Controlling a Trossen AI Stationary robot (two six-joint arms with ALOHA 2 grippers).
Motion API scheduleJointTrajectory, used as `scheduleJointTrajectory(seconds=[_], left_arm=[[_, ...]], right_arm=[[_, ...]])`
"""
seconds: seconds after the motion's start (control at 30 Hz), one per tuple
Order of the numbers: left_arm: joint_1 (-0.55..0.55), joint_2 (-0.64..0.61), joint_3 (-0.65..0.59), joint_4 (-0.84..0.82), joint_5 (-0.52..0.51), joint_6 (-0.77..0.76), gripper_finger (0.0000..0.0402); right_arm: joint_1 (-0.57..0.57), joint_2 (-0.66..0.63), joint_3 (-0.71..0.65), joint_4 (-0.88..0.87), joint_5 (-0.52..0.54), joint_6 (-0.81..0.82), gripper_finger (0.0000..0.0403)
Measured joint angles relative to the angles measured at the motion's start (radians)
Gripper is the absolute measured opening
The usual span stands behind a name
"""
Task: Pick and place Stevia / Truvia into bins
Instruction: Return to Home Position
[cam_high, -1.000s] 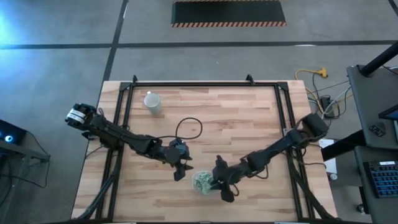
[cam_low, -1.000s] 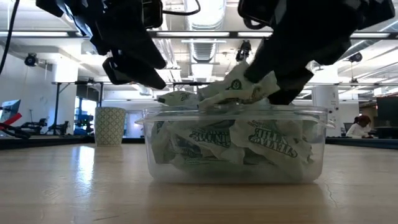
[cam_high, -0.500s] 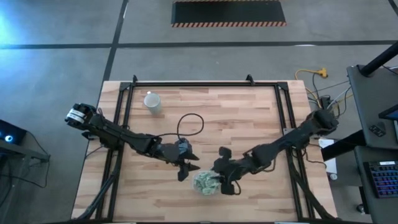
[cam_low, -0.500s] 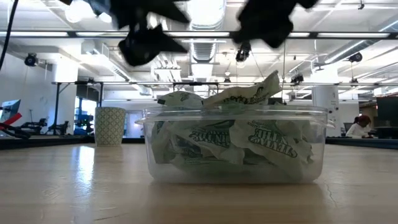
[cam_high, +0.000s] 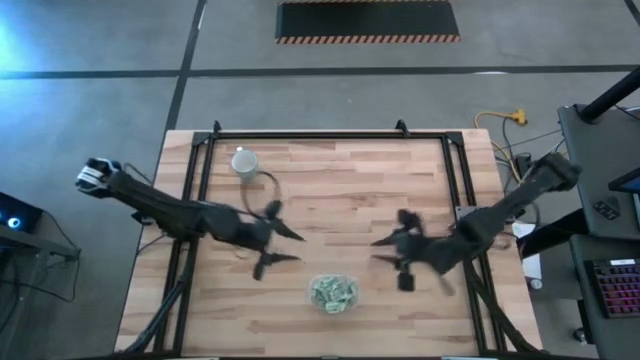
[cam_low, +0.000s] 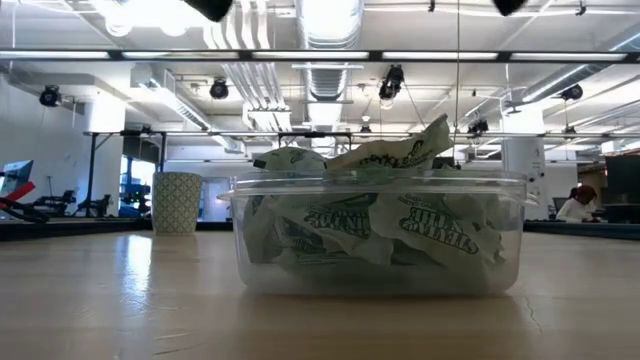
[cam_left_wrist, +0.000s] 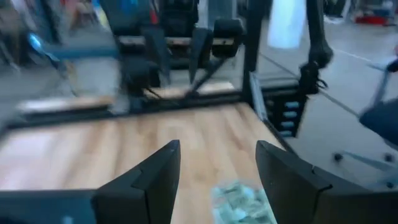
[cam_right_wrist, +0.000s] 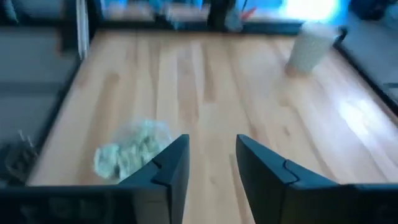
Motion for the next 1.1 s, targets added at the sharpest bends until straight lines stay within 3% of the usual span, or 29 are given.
scheduleJointTrajectory(seconds=[0.27, 0.43, 0.8, 1.1], left_arm=[[0.000, -0.308, -0.420, 0.481, -0.055, 0.079, 0.0193], [0.001, -0.388, -0.626, 0.764, -0.054, 0.078, 0.0193], [0.015, -0.448, -0.737, 0.818, -0.026, 0.079, 0.0193], [0.091, -0.528, -0.752, 0.832, 0.062, 0.154, 0.0193]], right_arm=[[0.024, -0.444, -0.421, 0.374, 0.022, -0.026, 0.0104], [0.021, -0.674, -0.608, 0.537, 0.012, -0.070, 0.0097], [-0.140, -1.053, -0.798, 0.539, -0.203, -0.046, 0.0078], [-0.319, -1.176, -0.852, 0.464, -0.350, -0.015, 0.0062]])
